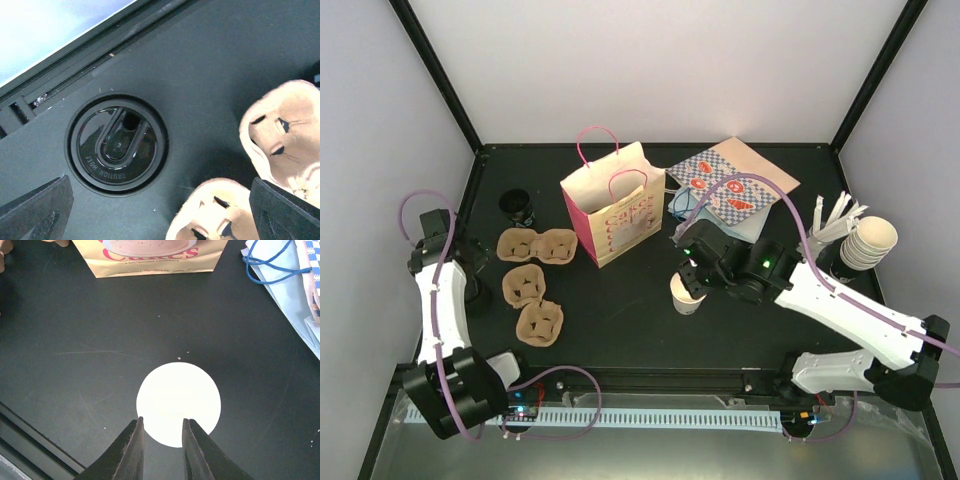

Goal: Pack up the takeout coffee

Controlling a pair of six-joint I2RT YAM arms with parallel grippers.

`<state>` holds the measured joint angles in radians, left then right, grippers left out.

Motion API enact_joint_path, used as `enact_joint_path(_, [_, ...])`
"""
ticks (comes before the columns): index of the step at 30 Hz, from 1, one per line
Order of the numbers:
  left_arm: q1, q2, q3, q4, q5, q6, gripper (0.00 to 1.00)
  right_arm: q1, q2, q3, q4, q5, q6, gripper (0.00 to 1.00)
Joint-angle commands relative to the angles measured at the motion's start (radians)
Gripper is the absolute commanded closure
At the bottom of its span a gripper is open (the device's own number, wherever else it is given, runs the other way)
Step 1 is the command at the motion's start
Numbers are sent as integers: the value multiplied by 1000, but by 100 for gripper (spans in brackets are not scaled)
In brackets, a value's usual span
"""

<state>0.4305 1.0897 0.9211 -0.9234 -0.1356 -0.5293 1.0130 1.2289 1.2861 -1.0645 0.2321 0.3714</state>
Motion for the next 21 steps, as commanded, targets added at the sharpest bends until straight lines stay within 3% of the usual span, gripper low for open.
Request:
enact_joint_path(1, [38, 4, -19, 42, -38, -69, 1, -7, -54, -31, -1, -6, 1, 75])
enact_joint_path(21, [191, 184, -39, 32, -7, -78, 15, -7, -37, -6, -14, -10, 16, 74])
